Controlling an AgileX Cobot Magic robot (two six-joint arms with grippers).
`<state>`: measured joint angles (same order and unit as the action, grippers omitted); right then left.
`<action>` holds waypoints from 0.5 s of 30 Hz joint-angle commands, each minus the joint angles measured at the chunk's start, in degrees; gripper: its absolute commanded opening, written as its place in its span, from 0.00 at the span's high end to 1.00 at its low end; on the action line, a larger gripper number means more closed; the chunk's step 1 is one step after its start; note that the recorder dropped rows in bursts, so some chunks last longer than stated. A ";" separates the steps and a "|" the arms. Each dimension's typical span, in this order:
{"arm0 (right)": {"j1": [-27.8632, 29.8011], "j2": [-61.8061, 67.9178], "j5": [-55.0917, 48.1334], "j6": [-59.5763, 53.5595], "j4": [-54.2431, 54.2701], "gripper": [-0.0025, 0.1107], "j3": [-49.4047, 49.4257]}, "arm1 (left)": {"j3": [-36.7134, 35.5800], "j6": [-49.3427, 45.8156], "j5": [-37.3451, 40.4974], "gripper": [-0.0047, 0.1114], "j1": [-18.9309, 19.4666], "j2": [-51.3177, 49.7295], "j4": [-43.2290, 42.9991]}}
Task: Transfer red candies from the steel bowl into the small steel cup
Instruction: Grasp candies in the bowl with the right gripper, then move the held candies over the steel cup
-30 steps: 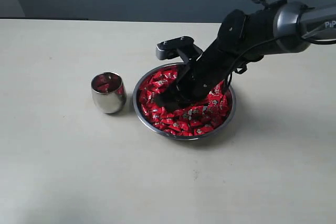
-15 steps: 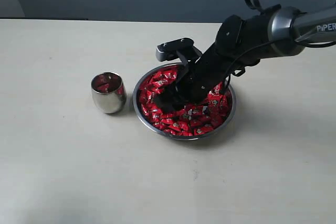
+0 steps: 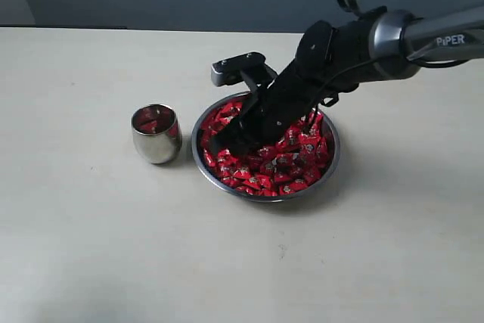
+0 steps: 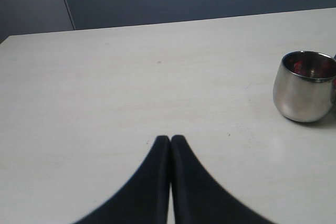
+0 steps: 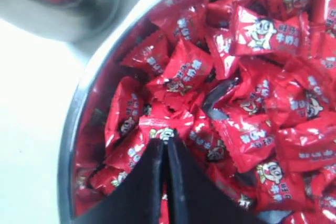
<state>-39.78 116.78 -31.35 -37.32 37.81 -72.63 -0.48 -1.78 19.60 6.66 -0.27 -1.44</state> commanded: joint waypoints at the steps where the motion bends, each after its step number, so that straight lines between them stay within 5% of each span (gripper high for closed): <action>1: 0.05 -3.53 -1.38 0.06 -0.23 0.96 -0.29 | 0.48 0.10 -0.31 0.96 -0.46 0.27 -0.11; 15: -0.33 -9.02 -2.33 -0.30 3.11 0.96 -2.04 | 0.48 0.10 -0.31 0.96 -0.46 0.27 -0.11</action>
<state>-40.05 108.75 -33.86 -37.28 38.48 -73.66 -0.48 -1.78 19.60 6.66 -0.27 -1.44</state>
